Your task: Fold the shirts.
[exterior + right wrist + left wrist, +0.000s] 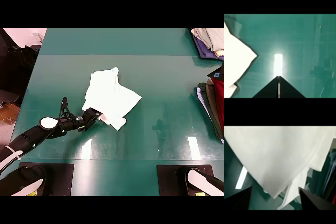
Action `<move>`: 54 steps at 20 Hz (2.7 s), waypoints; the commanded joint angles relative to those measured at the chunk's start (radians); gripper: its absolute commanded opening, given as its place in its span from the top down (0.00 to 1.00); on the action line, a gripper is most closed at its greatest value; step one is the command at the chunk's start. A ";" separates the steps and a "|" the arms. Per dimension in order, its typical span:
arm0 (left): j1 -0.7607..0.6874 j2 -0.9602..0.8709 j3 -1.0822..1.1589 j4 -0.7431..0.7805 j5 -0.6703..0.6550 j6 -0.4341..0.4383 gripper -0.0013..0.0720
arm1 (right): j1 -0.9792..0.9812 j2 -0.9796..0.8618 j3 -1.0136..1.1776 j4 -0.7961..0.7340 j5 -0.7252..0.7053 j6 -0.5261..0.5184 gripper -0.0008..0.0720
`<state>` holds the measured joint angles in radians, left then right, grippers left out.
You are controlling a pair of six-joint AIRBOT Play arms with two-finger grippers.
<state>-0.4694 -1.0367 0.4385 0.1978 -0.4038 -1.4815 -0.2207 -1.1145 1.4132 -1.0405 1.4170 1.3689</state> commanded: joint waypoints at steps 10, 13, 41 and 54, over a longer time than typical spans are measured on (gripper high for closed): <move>-0.012 -0.020 0.006 -0.130 0.108 0.077 0.04 | 0.000 0.000 0.000 0.000 -0.002 0.000 0.96; -0.012 -0.020 0.006 -0.135 0.127 0.076 0.29 | 0.000 0.000 0.000 -0.001 -0.002 0.000 0.96; 0.717 0.202 0.599 0.615 -0.568 0.093 0.95 | 0.399 -0.257 -0.405 0.328 -0.436 -0.027 0.43; 0.717 0.202 0.599 0.640 -0.601 0.093 0.95 | 0.500 -0.758 0.018 0.447 -0.430 -0.089 0.44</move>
<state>0.2466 -0.8352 1.0367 0.8352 -1.0027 -1.3888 0.2462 -1.7794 1.3243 -0.6033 0.9691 1.2697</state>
